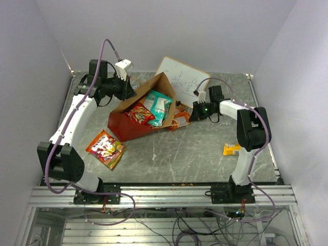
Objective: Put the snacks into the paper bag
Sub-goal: Pick up the snack from the center of the board.
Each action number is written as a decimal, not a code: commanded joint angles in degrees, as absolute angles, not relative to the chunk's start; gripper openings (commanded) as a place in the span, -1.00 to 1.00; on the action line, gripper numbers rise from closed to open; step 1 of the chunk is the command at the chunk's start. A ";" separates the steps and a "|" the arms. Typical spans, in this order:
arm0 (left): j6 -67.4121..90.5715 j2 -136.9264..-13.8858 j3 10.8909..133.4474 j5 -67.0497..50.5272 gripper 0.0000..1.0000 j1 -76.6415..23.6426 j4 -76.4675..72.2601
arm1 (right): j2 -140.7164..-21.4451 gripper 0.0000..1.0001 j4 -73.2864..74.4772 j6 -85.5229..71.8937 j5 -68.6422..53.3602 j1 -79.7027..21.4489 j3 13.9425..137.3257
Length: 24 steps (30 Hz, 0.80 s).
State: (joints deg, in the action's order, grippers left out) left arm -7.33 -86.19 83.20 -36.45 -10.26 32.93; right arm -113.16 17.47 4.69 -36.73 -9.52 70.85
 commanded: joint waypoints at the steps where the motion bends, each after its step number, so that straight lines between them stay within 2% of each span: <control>1: -8.48 -86.29 84.55 -37.69 -0.86 -10.02 33.17 | -112.88 -0.89 18.41 5.13 -37.92 -8.26 73.23; 4: -8.45 -86.46 84.59 -37.78 -0.86 -10.02 33.13 | -111.30 -1.00 19.16 5.76 -38.35 -7.51 73.85; 15: -8.35 -85.88 83.77 -37.02 -0.86 -10.03 32.23 | -102.55 -1.00 26.60 12.16 -40.75 -5.81 76.77; 24: -7.35 -85.89 83.33 -37.43 -0.86 -10.02 31.39 | -90.36 -1.00 28.70 14.12 -40.15 -3.24 78.22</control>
